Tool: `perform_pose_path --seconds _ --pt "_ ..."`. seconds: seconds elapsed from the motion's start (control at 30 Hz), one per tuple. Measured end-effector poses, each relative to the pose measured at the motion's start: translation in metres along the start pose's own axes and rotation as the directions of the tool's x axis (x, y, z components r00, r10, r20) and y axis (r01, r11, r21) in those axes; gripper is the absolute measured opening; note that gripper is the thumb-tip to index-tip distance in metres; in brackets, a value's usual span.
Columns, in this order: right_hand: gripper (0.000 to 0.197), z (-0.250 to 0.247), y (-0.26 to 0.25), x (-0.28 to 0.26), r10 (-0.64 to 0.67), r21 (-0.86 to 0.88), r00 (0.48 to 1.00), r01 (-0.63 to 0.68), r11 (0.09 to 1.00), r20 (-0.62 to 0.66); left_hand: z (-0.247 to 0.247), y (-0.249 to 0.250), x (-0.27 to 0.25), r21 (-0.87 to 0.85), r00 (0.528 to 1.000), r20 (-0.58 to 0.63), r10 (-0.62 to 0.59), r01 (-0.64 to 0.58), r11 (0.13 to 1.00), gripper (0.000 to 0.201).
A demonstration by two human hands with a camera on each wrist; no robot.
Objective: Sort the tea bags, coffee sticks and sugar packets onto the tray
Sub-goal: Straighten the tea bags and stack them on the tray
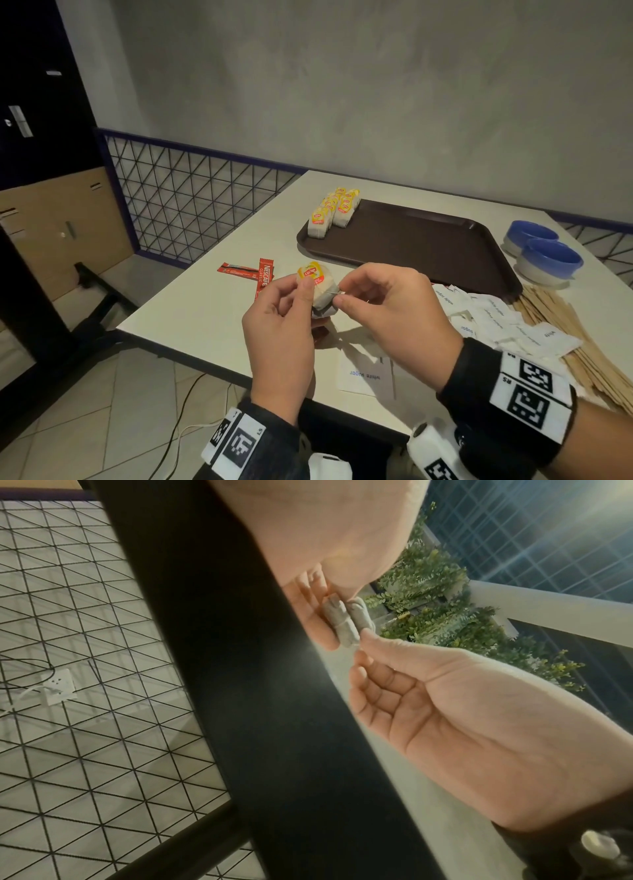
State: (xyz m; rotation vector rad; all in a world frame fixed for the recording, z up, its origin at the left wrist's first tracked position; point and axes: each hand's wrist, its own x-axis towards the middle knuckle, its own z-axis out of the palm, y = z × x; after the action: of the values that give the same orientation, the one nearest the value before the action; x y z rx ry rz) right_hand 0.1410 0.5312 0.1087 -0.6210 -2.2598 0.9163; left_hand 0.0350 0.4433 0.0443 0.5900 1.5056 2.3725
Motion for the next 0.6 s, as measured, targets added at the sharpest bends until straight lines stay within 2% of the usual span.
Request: perform_pose_path --seconds 0.17,0.4,0.6 --pt "0.007 0.0022 0.0022 -0.0029 0.054 0.039 0.999 -0.054 0.998 -0.008 -0.0005 0.0007 -0.0007 0.014 1.0 0.007 0.011 -0.012 1.0 0.012" --pt "0.007 0.003 0.0 -0.0022 0.172 0.145 0.984 -0.177 0.973 0.045 -0.0003 0.0017 -0.0015 0.004 1.0 -0.017 0.018 -0.018 1.0 0.012" --pt "0.009 0.0045 -0.0057 -0.0056 0.121 0.101 0.99 -0.128 0.987 0.074 0.0015 0.0031 -0.0017 -0.043 1.0 -0.03 0.01 -0.011 0.999 0.008"
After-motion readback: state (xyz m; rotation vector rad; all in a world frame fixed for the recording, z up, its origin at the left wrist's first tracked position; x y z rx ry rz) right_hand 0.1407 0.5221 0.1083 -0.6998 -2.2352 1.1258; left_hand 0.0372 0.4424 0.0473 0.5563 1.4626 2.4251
